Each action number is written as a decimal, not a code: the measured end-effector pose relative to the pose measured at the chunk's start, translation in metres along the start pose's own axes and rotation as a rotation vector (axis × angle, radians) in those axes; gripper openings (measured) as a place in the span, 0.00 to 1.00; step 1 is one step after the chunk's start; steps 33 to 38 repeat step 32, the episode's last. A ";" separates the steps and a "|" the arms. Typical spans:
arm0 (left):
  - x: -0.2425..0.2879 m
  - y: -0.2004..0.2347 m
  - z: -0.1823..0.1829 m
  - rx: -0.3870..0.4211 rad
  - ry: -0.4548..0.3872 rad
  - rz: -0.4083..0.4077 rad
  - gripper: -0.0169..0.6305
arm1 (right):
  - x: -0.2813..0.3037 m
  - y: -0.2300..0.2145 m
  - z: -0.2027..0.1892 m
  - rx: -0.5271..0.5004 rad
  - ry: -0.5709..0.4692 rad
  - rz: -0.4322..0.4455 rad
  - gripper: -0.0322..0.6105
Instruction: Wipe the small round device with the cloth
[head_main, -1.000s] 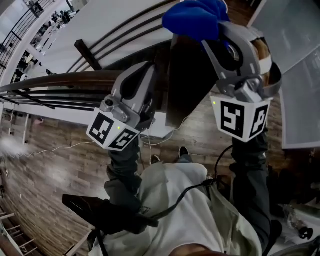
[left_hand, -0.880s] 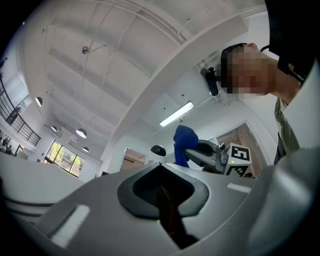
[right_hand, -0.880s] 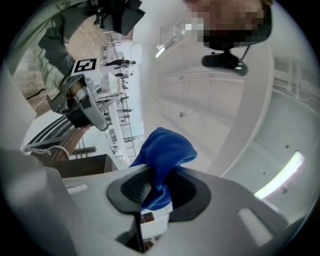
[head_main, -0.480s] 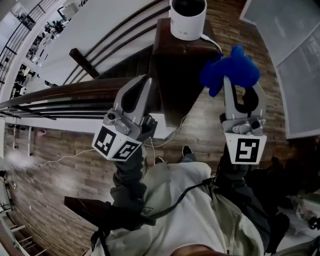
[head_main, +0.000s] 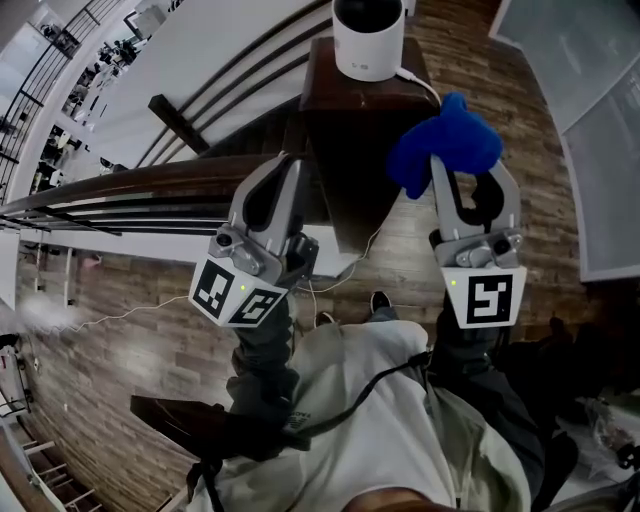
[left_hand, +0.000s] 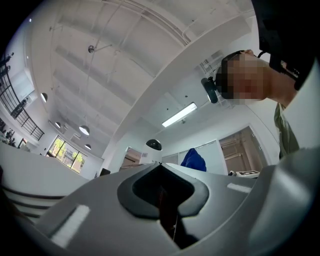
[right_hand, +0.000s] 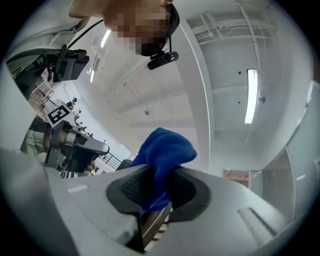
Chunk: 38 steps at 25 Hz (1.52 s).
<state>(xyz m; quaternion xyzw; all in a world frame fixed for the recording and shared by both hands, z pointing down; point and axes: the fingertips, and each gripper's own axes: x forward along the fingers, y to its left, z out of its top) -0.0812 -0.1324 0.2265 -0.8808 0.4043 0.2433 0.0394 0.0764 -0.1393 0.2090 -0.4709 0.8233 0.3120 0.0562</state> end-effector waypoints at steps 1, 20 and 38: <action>0.000 0.000 0.001 0.003 -0.002 0.002 0.03 | 0.001 0.000 0.000 0.000 0.000 0.004 0.19; 0.004 -0.003 0.006 0.023 -0.025 0.031 0.03 | 0.006 0.004 0.003 -0.009 -0.027 0.062 0.19; 0.006 -0.006 0.006 0.019 -0.023 0.018 0.03 | 0.003 0.004 0.008 -0.022 -0.034 0.059 0.19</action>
